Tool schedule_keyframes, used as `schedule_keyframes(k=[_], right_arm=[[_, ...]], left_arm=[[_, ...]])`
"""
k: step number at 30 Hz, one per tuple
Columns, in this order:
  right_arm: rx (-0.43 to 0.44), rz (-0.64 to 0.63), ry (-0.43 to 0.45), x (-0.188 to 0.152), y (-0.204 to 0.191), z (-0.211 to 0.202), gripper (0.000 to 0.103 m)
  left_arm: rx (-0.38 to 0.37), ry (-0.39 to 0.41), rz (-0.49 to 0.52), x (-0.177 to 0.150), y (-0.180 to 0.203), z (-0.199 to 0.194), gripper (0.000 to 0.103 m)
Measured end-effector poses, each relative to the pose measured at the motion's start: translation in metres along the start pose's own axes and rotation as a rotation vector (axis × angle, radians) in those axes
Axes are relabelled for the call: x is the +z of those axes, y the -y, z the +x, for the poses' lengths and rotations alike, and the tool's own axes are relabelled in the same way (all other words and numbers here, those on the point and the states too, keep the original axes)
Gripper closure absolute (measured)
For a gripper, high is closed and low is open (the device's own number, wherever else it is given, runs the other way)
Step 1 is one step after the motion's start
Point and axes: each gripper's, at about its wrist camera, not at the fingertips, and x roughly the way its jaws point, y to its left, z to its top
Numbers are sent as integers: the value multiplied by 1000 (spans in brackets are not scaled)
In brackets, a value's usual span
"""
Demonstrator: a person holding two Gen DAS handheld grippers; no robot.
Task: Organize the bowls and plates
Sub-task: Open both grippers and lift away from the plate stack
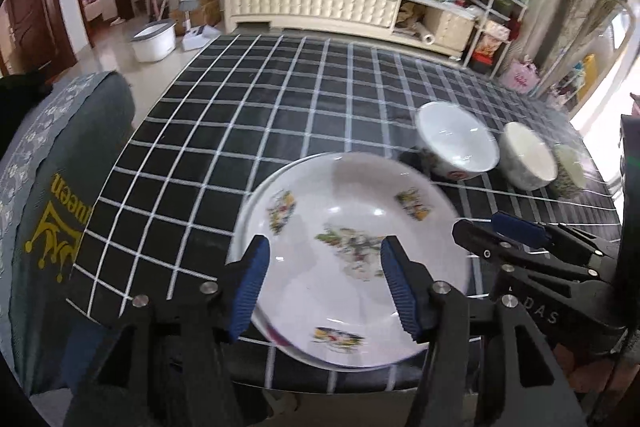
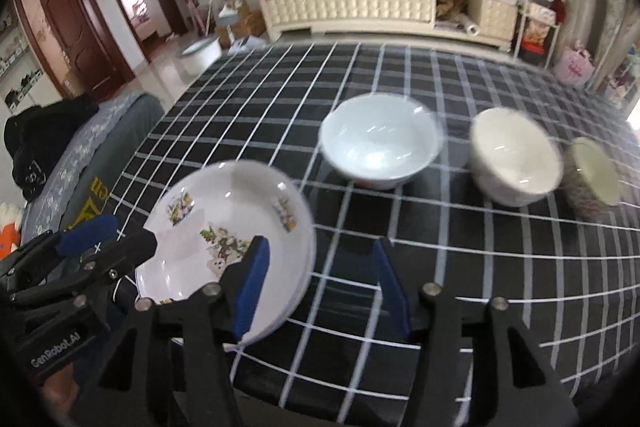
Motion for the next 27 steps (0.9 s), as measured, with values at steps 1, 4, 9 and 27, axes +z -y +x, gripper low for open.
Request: schedule_keyframes(k=[1, 4, 9, 27], right_arm=[[-7, 4, 16, 1, 3, -7, 42], [-43, 24, 63, 0, 16, -31, 40], [-87, 50, 117, 1, 33, -60, 38], [-206, 72, 242, -14, 70, -133, 17]], left_arm=[[-3, 9, 11, 1, 4, -2, 48], [-15, 36, 32, 4, 20, -14, 48], [-57, 83, 85, 10, 48, -33, 48], [-115, 220, 207, 13, 120, -89, 25]])
